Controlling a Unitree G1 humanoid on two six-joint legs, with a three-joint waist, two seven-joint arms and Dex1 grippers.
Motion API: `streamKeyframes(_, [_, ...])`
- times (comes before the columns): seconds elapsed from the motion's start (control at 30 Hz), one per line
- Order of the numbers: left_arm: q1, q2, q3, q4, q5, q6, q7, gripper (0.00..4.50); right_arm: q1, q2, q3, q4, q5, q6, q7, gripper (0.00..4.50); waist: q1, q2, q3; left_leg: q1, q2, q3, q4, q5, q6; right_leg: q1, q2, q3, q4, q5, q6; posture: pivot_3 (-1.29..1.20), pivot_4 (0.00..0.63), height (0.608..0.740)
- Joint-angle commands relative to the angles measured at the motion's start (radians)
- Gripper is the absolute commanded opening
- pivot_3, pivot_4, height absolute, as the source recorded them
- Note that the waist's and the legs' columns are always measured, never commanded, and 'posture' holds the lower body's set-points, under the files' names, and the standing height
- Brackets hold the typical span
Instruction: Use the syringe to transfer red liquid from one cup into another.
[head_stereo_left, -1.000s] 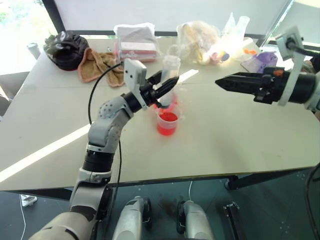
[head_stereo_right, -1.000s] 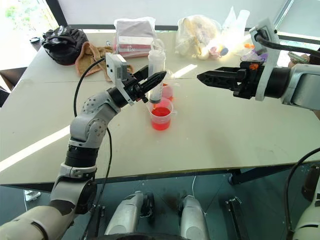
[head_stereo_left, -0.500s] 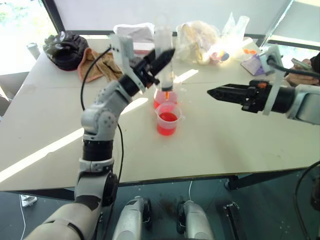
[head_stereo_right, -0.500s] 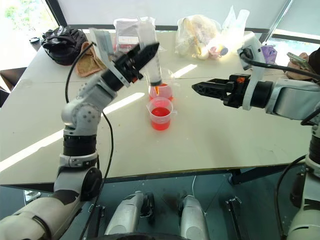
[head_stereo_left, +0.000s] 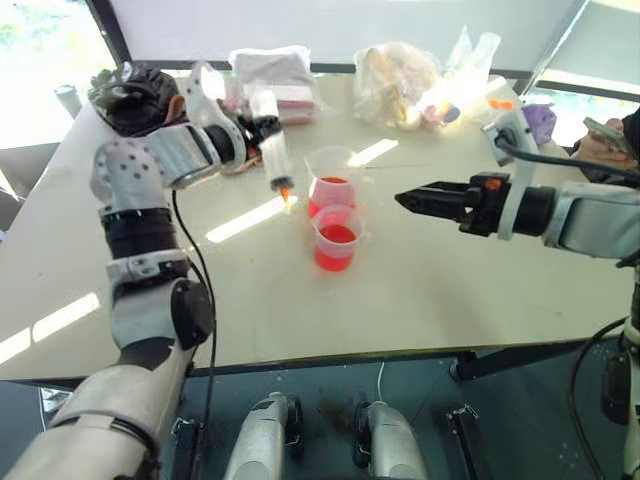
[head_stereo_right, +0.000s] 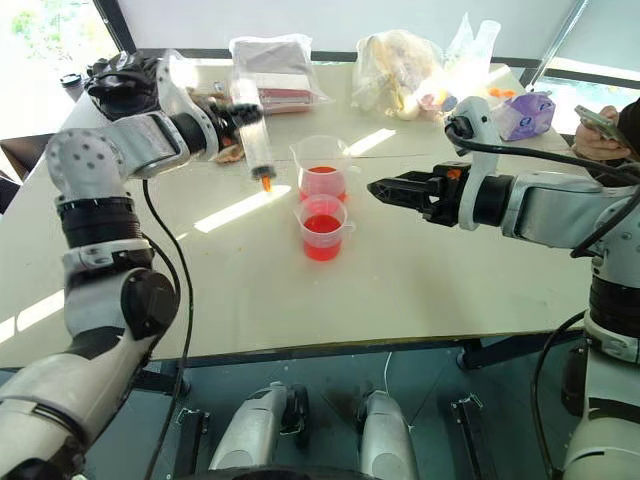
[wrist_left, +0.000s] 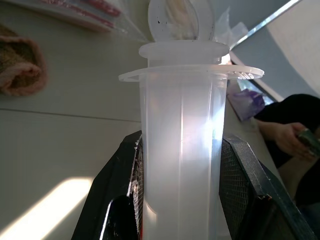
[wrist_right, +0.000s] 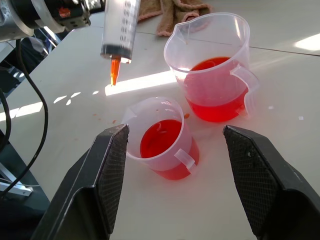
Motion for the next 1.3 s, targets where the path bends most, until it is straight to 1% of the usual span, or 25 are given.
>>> streamKeyframes(0.03, [-0.022, 0.022, -0.057, 0.023, 0.074, 0.049, 0.006, 1.46, -0.022, 0.003, -0.016, -0.016, 0.021, -0.007, -0.030, 3.11, -0.001, 0.000, 0.000, 0.000, 0.000, 0.000, 0.000, 0.000, 0.000, 0.000, 0.000, 0.000, 0.000, 0.000, 0.000, 0.00, 0.150, 0.740])
streamKeyframes(0.1, [-0.019, 0.030, -0.084, 0.059, 0.114, 0.091, 0.007, 1.46, -0.021, 0.005, -0.016, -0.018, 0.026, -0.011, -0.045, 3.11, -0.002, 0.000, 0.000, 0.000, 0.000, 0.000, 0.000, -0.001, -0.003, 0.000, 0.000, 0.000, 0.000, 0.000, 0.000, 0.00, 0.150, 0.740])
streamKeyframes(0.2, [-0.014, 0.019, -0.092, 0.112, 0.162, 0.161, 0.018, 1.46, -0.005, 0.005, -0.025, -0.031, 0.045, -0.017, -0.074, 3.11, -0.002, 0.000, 0.000, 0.000, 0.000, 0.000, -0.001, -0.001, -0.003, -0.001, 0.000, 0.000, 0.000, 0.000, 0.000, 0.00, 0.150, 0.740])
streamKeyframes(0.3, [0.000, -0.013, -0.052, 0.140, 0.207, 0.179, 0.053, 1.46, 0.014, 0.001, -0.033, -0.042, 0.064, -0.026, -0.101, 3.11, 0.000, 0.000, 0.000, 0.000, 0.000, 0.000, -0.001, -0.001, -0.004, -0.001, 0.000, 0.000, 0.000, 0.000, 0.000, 0.00, 0.150, 0.740])
streamKeyframes(0.5, [0.048, -0.057, -0.014, 0.118, 0.271, 0.229, 0.073, 1.46, 0.035, -0.009, -0.036, -0.059, 0.100, -0.044, -0.139, 3.11, -0.003, 0.000, 0.000, 0.000, 0.001, 0.000, -0.002, -0.001, -0.004, -0.002, -0.001, 0.000, 0.000, 0.000, 0.000, 0.00, 0.150, 0.740])
streamKeyframes(0.7, [0.091, -0.082, 0.027, 0.094, 0.337, 0.240, 0.099, 1.46, 0.030, -0.015, -0.024, -0.050, 0.108, -0.054, -0.143, 3.11, -0.002, 0.000, 0.000, 0.001, 0.001, 0.000, -0.002, -0.001, -0.005, -0.002, -0.001, 0.000, 0.000, 0.000, 0.000, 0.00, 0.150, 0.740])
streamKeyframes(0.73, [0.095, -0.084, 0.034, 0.082, 0.342, 0.249, 0.099, 2.47, 0.029, -0.016, -0.022, -0.049, 0.107, -0.054, -0.141, 3.17, -0.003, 0.000, 0.000, 0.001, 0.001, 0.000, -0.002, -0.001, -0.005, -0.002, -0.001, 0.000, 0.000, 0.000, 0.000, 0.00, 0.150, 0.740])
streamKeyframes(0.77, [0.096, -0.085, 0.038, 0.072, 0.347, 0.255, 0.096, 2.82, 0.029, -0.017, -0.021, -0.049, 0.107, -0.055, -0.140, 3.17, -0.003, 0.000, 0.000, 0.001, 0.001, 0.000, -0.002, -0.001, -0.005, -0.002, -0.001, 0.000, 0.000, 0.000, 0.000, 0.00, 0.150, 0.740])
streamKeyframes(0.87, [0.097, -0.087, 0.057, 0.027, 0.353, 0.285, 0.084, 4.14, 0.025, -0.017, -0.015, -0.045, 0.098, -0.055, -0.129, 3.17, -0.004, 0.000, 0.000, 0.001, 0.001, 0.000, -0.002, -0.001, -0.006, -0.002, -0.001, 0.001, 0.000, 0.000, -0.001, 0.00, 0.150, 0.740])
streamKeyframes(0.9, [0.097, -0.085, 0.061, 0.011, 0.352, 0.296, 0.078, 4.48, 0.022, -0.016, -0.012, -0.042, 0.092, -0.054, -0.123, 3.17, -0.007, 0.000, 0.000, 0.001, 0.001, 0.000, -0.002, -0.001, -0.006, -0.002, -0.001, 0.001, 0.000, 0.000, -0.001, 0.00, 0.150, 0.740])
streamKeyframes(1.07, [0.121, -0.071, 0.038, -0.103, 0.334, 0.272, 0.005, 4.48, 0.012, -0.021, -0.001, -0.033, 0.065, -0.046, -0.088, 3.17, -0.010, 0.000, 0.000, 0.001, 0.001, 0.000, -0.004, 0.000, -0.006, -0.003, -0.001, 0.001, 0.001, 0.000, -0.001, 0.00, 0.150, 0.740])
streamKeyframes(1.17, [0.140, -0.040, 0.021, -0.171, 0.325, 0.222, -0.054, 4.48, 0.004, -0.034, 0.013, -0.030, 0.028, -0.036, -0.045, 3.17, -0.007, 0.000, 0.000, 0.001, 0.001, 0.001, -0.004, 0.000, -0.006, -0.003, -0.001, 0.001, 0.001, 0.000, -0.001, 0.00, 0.150, 0.740])
streamKeyframes(1.23, [0.164, -0.012, -0.012, -0.230, 0.324, 0.156, -0.105, 4.48, -0.003, -0.041, 0.022, -0.027, -0.002, -0.029, -0.008, 3.17, -0.004, 0.000, 0.000, 0.001, 0.001, 0.001, -0.004, 0.000, -0.006, -0.003, -0.001, 0.001, 0.001, 0.000, -0.001, 0.00, 0.150, 0.740])
streamKeyframes(1.3, [0.209, 0.056, -0.066, -0.341, 0.334, 0.037, -0.188, 4.48, -0.026, -0.064, 0.063, -0.025, -0.079, -0.025, 0.087, 3.17, -0.004, 0.000, 0.000, 0.001, 0.001, 0.001, -0.004, 0.000, -0.006, -0.003, -0.001, 0.001, 0.000, 0.000, -0.001, 0.00, 0.150, 0.740])
